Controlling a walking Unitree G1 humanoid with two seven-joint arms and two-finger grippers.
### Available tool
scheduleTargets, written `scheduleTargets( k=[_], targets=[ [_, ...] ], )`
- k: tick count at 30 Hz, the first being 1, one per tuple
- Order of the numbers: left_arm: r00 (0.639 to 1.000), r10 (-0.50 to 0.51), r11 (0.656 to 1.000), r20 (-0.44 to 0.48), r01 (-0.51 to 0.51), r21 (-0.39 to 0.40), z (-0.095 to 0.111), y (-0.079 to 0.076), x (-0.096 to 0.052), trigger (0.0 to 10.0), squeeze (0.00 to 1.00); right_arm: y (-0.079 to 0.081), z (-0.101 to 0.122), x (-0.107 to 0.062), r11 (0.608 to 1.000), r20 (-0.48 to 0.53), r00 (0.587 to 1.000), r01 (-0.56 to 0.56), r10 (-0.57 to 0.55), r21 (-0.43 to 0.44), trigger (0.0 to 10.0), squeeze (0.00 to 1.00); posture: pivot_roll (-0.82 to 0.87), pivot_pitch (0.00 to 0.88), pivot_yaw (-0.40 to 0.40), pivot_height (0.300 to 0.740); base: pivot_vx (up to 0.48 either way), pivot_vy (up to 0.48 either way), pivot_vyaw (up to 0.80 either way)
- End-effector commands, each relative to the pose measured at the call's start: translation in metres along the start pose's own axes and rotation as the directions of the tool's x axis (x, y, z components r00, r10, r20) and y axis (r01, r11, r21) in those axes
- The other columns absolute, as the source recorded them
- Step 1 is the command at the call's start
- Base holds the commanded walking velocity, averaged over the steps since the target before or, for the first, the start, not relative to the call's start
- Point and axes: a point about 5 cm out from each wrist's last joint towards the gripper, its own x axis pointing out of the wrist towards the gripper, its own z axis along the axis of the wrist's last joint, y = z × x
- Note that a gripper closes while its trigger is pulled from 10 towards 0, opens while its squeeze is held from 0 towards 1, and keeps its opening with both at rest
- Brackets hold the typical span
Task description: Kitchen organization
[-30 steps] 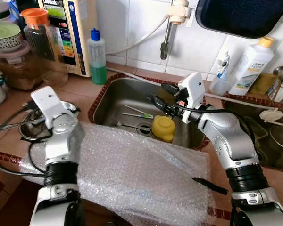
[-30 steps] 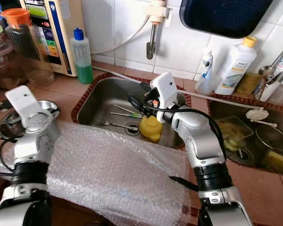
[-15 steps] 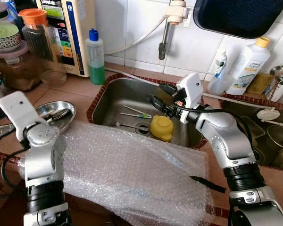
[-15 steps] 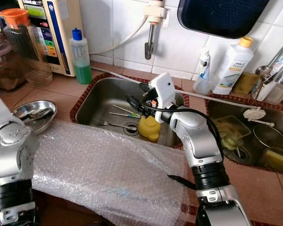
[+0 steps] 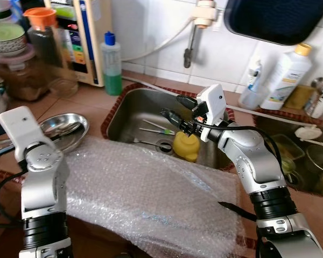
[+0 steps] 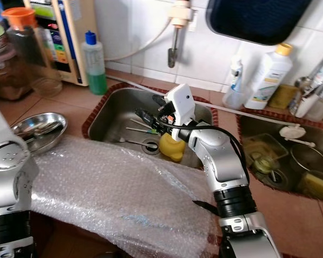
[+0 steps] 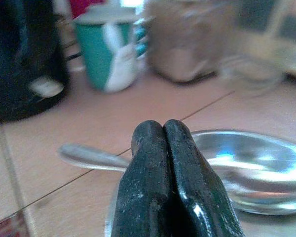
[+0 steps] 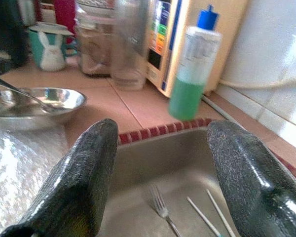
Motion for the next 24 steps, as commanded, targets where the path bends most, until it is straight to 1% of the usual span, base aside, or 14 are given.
scheduleTargets(
  k=[1, 2, 4, 6, 8, 9, 13, 16, 20, 24],
  targets=[
    [0.992, -0.099, 0.992, 0.073, 0.093, 0.085, 0.012, -0.013, -0.006, 10.0, 0.00, -0.005, 0.003, -0.003, 0.999, 0.010, 0.999, 0.039, -0.039, -0.015, 10.0, 0.00, 0.18, 0.000, -0.057, 0.740, 0.000, 0.000, 0.80],
    [0.986, -0.137, 0.985, 0.094, 0.126, 0.120, 0.014, -0.017, -0.007, 10.0, 0.00, -0.005, 0.003, -0.003, 0.999, 0.013, 0.999, 0.047, -0.047, -0.015, 10.0, 0.00, 0.17, 0.000, -0.056, 0.740, 0.000, 0.000, 0.79],
    [0.969, -0.209, 0.971, 0.129, 0.190, 0.149, 0.019, -0.025, -0.011, 10.0, 0.00, -0.007, 0.003, -0.003, 0.998, 0.021, 0.998, 0.068, -0.067, -0.013, 10.0, 0.00, 0.17, 0.000, -0.055, 0.740, 0.000, 0.000, 0.80],
    [0.960, -0.235, 0.962, 0.155, 0.207, 0.178, 0.023, -0.028, -0.013, 10.0, 0.00, -0.008, 0.003, -0.004, 0.997, 0.025, 0.997, 0.080, -0.080, -0.011, 10.0, 0.00, 0.17, 0.000, -0.053, 0.740, 0.000, 0.000, 0.79],
    [0.947, -0.265, 0.957, 0.178, 0.237, 0.165, 0.028, -0.031, -0.015, 10.0, 0.00, -0.010, 0.004, -0.004, 0.994, 0.032, 0.994, 0.106, -0.106, -0.010, 10.0, 0.00, 0.17, 0.000, -0.051, 0.740, 0.000, 0.000, 0.79],
    [0.946, -0.272, 0.955, 0.176, 0.244, 0.165, 0.028, -0.031, -0.015, 10.0, 0.00, -0.011, 0.005, -0.004, 0.993, 0.035, 0.993, 0.115, -0.115, -0.009, 10.0, 0.00, 0.17, 0.000, -0.050, 0.740, 0.000, 0.000, 0.79],
    [0.947, -0.273, 0.954, 0.170, 0.244, 0.173, 0.027, -0.030, -0.017, 10.0, 0.00, -0.013, 0.007, -0.004, 0.991, 0.044, 0.990, 0.134, -0.133, -0.007, 10.0, 0.00, 0.17, 0.000, -0.048, 0.740, 0.000, 0.000, 0.79],
    [0.953, -0.262, 0.959, 0.154, 0.239, 0.151, 0.024, -0.028, -0.017, 10.0, 0.00, -0.014, 0.007, -0.004, 0.990, 0.046, 0.989, 0.139, -0.139, -0.004, 10.0, 0.00, 0.17, 0.000, -0.049, 0.740, 0.000, 0.000, 0.79],
    [0.960, -0.248, 0.963, 0.130, 0.230, 0.139, 0.020, -0.025, -0.015, 10.0, 0.00, -0.014, 0.008, -0.003, 0.988, 0.053, 0.987, 0.152, -0.152, -0.001, 10.0, 0.00, 0.17, 0.000, -0.048, 0.740, 0.000, 0.000, 0.77],
    [0.960, -0.254, 0.962, 0.119, 0.238, 0.136, 0.021, -0.025, -0.012, 10.0, 0.00, -0.017, 0.010, -0.003, 0.980, 0.062, 0.978, 0.200, -0.201, 0.016, 10.0, 0.00, 0.17, 0.000, -0.047, 0.740, 0.000, 0.000, 0.00]
  ],
)
